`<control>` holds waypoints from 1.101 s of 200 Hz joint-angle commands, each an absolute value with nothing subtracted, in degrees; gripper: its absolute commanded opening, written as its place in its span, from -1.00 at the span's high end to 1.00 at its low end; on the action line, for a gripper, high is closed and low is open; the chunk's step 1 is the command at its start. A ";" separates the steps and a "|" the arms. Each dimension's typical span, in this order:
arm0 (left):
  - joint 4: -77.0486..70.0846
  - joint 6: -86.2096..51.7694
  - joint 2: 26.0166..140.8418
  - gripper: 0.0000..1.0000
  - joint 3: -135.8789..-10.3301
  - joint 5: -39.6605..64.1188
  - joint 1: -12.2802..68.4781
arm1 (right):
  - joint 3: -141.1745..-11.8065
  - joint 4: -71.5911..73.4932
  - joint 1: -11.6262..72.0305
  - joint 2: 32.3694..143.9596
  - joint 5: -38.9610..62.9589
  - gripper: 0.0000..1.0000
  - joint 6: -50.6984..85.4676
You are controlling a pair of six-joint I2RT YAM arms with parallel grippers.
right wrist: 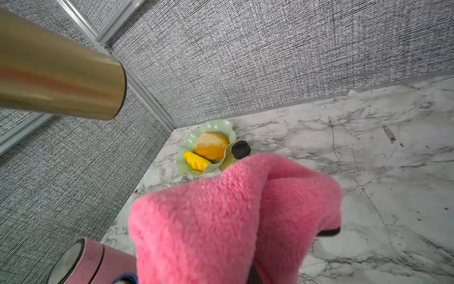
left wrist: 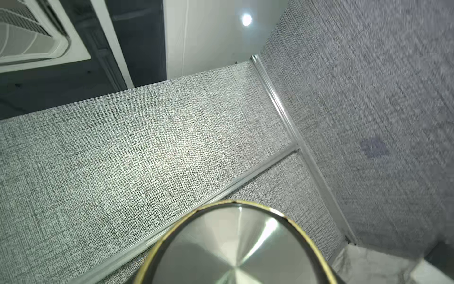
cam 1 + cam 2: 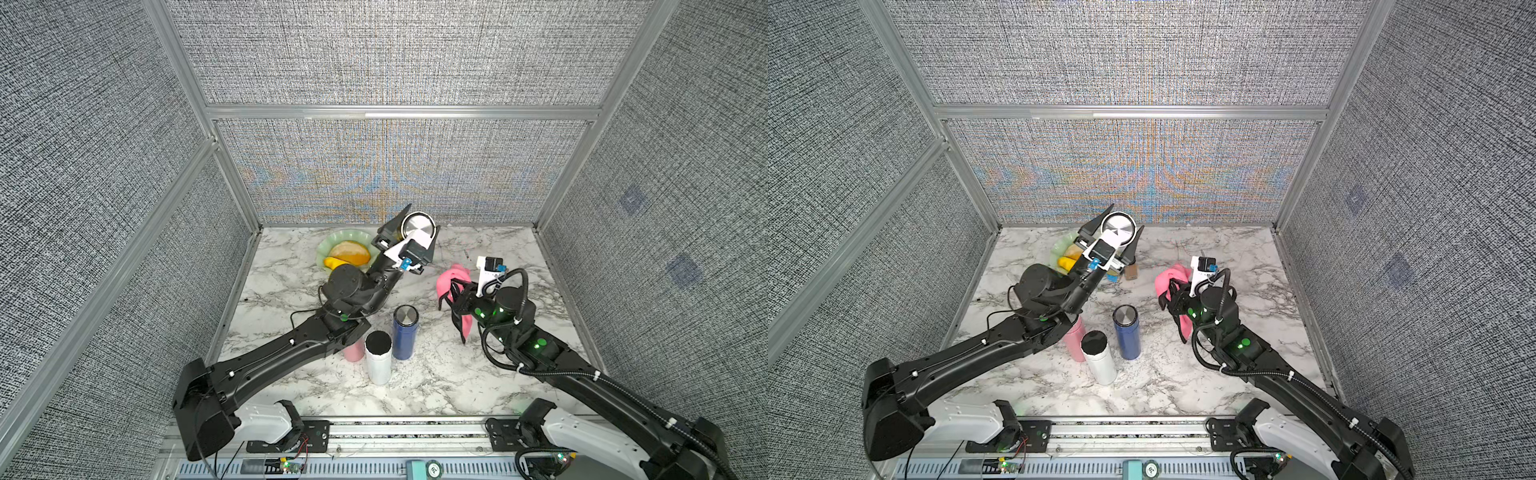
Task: Wipe the surface of the thermos
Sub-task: Wipe the dirt from the surface of the thermos.
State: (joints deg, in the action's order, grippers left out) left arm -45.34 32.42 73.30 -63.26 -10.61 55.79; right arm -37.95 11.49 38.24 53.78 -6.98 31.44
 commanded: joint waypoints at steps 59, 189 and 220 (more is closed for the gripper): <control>-46.32 -1.53 63.23 1.00 -61.86 -15.31 55.74 | -34.06 27.87 38.07 55.77 5.70 1.00 34.30; -32.56 -13.26 63.26 1.00 -66.12 2.69 55.81 | -33.01 53.37 38.81 59.50 10.24 1.00 39.43; -34.21 -8.41 64.83 1.00 -65.84 1.44 55.79 | -31.76 56.70 39.00 60.65 11.95 1.00 40.21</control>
